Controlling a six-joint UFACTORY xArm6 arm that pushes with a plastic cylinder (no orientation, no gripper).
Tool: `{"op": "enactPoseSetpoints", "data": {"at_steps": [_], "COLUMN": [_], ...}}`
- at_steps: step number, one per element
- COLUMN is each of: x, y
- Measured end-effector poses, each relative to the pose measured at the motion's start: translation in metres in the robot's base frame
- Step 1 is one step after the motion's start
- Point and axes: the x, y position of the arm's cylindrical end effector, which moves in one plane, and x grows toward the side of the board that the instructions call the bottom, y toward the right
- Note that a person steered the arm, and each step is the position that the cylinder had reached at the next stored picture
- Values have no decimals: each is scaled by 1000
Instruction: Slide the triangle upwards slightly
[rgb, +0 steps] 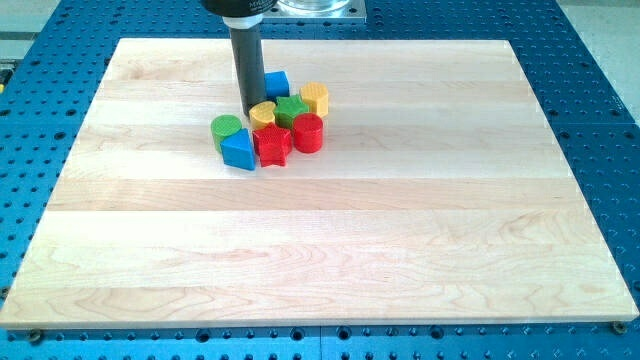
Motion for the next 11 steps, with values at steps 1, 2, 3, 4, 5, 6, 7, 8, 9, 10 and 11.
{"op": "enactPoseSetpoints", "data": {"at_steps": [1, 2, 3, 4, 5, 6, 7, 8, 9, 10, 11], "x": [-7, 29, 84, 137, 119, 97, 93, 93, 74, 66, 65], "y": [-21, -60, -61, -40, -19, -1, -3, -22, -48, -53, -92]}}
